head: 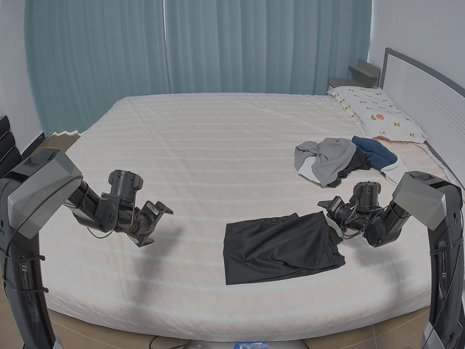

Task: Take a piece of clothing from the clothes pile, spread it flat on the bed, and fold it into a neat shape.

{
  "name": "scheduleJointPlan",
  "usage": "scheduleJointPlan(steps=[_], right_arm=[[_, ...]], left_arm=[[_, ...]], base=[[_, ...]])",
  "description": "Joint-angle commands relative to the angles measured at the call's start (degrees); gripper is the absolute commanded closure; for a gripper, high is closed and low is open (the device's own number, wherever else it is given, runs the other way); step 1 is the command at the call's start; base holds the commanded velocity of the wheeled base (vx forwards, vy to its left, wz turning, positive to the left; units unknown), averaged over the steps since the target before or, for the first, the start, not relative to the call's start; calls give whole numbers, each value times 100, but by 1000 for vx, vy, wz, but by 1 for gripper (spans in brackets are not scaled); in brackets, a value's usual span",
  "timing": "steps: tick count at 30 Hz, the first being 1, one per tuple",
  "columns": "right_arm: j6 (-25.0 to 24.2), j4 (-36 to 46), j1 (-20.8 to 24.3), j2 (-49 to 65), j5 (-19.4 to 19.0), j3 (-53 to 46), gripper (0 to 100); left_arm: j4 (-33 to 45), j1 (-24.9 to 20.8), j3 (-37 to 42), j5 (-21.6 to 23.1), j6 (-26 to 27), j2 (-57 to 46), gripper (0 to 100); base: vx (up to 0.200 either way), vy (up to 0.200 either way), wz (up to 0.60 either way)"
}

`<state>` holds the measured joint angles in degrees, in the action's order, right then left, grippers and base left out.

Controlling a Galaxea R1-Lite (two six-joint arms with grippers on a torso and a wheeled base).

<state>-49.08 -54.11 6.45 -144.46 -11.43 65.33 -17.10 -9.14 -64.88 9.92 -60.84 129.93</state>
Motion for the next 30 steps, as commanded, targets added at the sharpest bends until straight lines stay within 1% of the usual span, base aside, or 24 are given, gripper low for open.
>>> scheduleJointPlan(steps=[1, 4, 5, 6, 7, 8, 11, 13, 14, 15, 16, 18, 21, 24, 30], right_arm=[[-5, 50, 6, 357, 1, -152, 0], [21, 94, 32, 673, 10, -284, 0], [30, 305, 76, 990, 10, -372, 0], [30, 349, 76, 1043, 10, -389, 0], [56, 604, 93, 1306, -52, -609, 0], [100, 657, 67, 1377, -78, -732, 0], [461, 683, -82, 1464, -272, -1286, 0], [1155, 639, -346, 1544, -720, -1936, 0], [1366, 630, -408, 1596, -957, -2138, 0], [1463, 630, -425, 1614, -1089, -2235, 0], [1753, 613, -443, 1658, -1528, -2534, 0], [1981, 498, -416, 1684, -1783, -2780, 0], [2175, 120, -399, 1728, -1801, -3114, 0], [2192, -91, -390, 1658, -1836, -3281, 0], [2175, -275, -364, 1587, -1836, -3255, 0]], left_arm=[[-4, 9, 2, 10, -6, 6, 0], [5, 9, 2, 10, -15, -2, 0], [5, 9, 19, 1, -15, -2, 0], [5, 9, 19, 1, -15, -2, 0], [5, 9, 28, 10, -15, -11, 0], [5, 9, 37, 10, -15, -11, 0], [-4, 9, 45, 1, 2, -11, 0], [5, 9, 37, 1, 2, -2, 0], [-4, 9, 37, 1, 2, -2, 0], [-4, 0, 37, 1, 2, -2, 0], [-4, 9, 37, 1, 2, -2, 0], [-4, 9, 28, 1, 2, -2, 0], [-4, 0, 19, 1, 2, 6, 0], [5, 0, 10, 10, 46, 6, 0], [5, 0, 10, 10, 73, 24, 0]], base=[[0, 0, 0], [0, 0, 0], [0, 0, 0], [0, 0, 0], [0, 0, 0], [0, 0, 0], [0, 0, 0], [0, 0, 0], [0, 0, 0], [0, 0, 0], [0, 0, 0], [0, 0, 0], [0, 0, 0], [0, 0, 0], [0, 0, 0]])
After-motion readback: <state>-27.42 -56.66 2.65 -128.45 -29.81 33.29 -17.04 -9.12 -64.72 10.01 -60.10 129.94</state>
